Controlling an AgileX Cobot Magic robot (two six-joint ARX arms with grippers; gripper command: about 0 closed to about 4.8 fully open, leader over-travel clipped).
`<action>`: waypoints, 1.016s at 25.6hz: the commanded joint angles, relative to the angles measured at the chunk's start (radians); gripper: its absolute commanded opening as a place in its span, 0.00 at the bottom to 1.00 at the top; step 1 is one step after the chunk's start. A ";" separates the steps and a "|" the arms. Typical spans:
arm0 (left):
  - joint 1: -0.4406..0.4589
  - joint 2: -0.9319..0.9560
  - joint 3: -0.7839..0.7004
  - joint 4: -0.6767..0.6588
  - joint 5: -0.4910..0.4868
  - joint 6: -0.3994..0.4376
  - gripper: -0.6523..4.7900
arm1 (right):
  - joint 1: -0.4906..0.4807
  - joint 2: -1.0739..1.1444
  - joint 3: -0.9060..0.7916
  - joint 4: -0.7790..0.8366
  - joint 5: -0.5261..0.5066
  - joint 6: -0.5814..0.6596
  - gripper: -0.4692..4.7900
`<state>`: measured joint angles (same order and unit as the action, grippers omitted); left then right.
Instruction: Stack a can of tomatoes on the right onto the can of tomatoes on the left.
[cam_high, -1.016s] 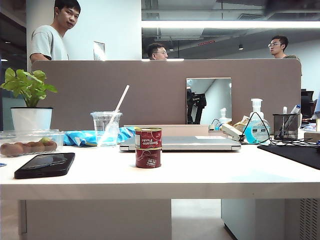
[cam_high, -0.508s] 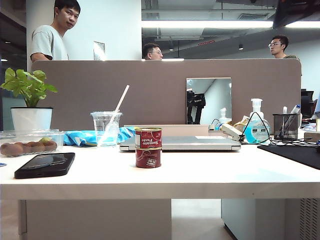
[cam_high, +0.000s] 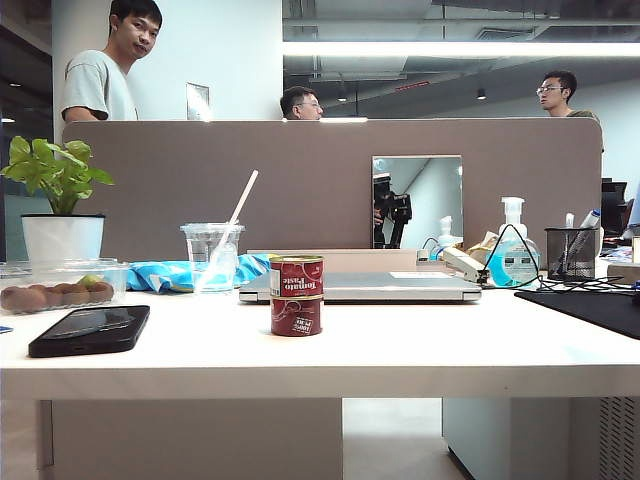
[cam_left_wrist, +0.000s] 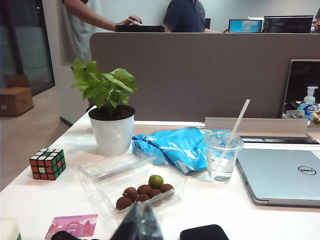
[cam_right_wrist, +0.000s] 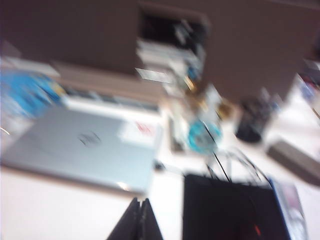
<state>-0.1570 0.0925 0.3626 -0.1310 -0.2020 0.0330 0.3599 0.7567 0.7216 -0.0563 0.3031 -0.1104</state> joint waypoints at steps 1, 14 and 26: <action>0.000 0.000 0.002 0.010 0.001 0.004 0.11 | -0.090 -0.132 -0.053 0.010 -0.152 0.068 0.07; 0.000 0.000 0.002 0.003 0.004 0.004 0.11 | -0.473 -0.696 -0.491 0.037 -0.243 0.272 0.07; 0.000 0.000 0.002 0.004 0.004 0.004 0.11 | -0.286 -0.756 -0.715 0.128 -0.169 0.261 0.07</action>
<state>-0.1570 0.0925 0.3626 -0.1352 -0.1986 0.0330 0.0734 0.0010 0.0177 0.0536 0.1448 0.1524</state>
